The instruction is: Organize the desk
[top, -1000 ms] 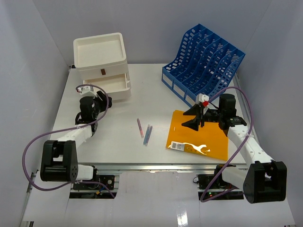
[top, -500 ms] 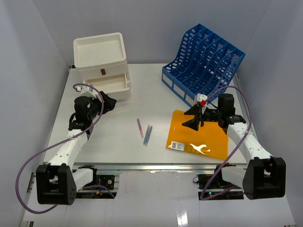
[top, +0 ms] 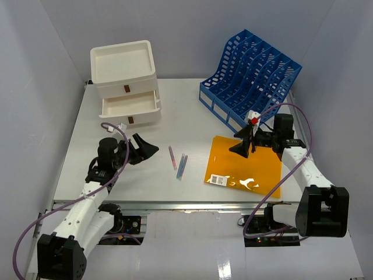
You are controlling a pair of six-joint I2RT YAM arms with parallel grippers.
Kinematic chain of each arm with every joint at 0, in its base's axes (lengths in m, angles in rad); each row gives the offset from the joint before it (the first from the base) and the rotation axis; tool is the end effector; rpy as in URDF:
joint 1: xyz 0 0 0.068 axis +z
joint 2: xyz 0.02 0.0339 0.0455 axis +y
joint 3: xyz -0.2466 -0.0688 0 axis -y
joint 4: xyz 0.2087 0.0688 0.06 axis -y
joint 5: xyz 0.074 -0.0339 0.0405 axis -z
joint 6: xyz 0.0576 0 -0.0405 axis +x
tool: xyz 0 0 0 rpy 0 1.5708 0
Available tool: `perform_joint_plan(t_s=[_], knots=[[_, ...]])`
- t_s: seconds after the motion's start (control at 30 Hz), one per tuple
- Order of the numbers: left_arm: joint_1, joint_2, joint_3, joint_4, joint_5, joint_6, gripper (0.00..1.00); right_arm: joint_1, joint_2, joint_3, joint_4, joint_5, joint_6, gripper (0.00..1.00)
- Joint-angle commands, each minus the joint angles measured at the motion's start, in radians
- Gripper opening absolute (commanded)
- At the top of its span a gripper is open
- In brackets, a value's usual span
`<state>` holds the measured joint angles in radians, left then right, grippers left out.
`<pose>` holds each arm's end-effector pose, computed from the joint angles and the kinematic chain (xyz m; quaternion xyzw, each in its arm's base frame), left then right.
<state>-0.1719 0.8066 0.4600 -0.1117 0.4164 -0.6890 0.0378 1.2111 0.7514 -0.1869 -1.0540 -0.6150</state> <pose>0.1730 -0.0537 0.2210 -0.1069 0.8312 -0.3751 0.3962 0.2266 0.0587 0.2438 -0.4605 0.6609 0.3219 0.4975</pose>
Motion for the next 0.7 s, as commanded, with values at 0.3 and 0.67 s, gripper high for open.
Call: perform_joint_plan(t_s=[0.3,0.67], knots=[[-0.284,0.183,0.037,0.025,-0.292,-0.054,0.87,-0.052,0.072,0.088,-0.042,0.203,0.052,0.79],[-0.546,0.678,0.388,-0.192,-0.718,-0.151,0.78,-0.161,0.034,0.041,-0.042,0.050,0.049,0.79]])
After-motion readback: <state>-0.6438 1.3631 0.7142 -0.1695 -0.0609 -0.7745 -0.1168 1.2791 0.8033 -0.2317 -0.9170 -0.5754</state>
